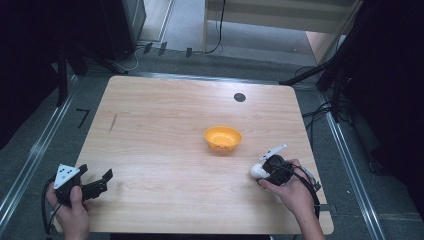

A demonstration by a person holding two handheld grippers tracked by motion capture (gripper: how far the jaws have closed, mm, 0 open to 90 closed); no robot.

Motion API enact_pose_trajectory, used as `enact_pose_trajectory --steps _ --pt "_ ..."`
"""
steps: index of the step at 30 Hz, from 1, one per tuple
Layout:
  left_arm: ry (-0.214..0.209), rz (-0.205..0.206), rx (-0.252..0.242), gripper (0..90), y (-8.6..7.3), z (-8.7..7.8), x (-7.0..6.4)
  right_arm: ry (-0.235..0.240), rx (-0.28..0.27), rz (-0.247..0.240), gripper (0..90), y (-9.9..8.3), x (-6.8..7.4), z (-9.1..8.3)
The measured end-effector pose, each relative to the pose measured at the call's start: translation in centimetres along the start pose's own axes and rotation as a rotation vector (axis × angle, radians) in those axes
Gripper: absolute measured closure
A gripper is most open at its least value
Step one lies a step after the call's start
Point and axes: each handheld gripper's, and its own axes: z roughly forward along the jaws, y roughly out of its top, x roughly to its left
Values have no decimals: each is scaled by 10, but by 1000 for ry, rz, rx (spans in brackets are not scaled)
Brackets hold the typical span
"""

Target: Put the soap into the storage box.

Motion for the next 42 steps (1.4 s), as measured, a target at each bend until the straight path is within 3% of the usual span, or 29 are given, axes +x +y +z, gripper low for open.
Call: enact_pose_trajectory --steps 3,7,24,29,32,36,41,42 --pt "-1 2 1 87 0 0 0 3 -6 -19 507 3 -2 -3" --pt "0 1 1 87 0 0 0 -4 10 -93 506 14 -3 -10" --pt "-3 -3 1 87 0 0 1 6 14 -216 506 46 -6 -15" --pt "-2 -3 1 87 0 0 1 17 26 -316 506 54 -7 -12" --pt "-2 -4 1 87 0 0 0 25 29 -333 506 57 -6 -12" --pt "-2 -4 1 87 0 0 0 34 34 -413 506 65 -5 -11" --pt "-2 -3 2 87 0 0 1 50 30 -460 505 72 -4 -13" --pt "-3 -4 2 87 0 0 1 67 20 -490 506 74 -3 -14"
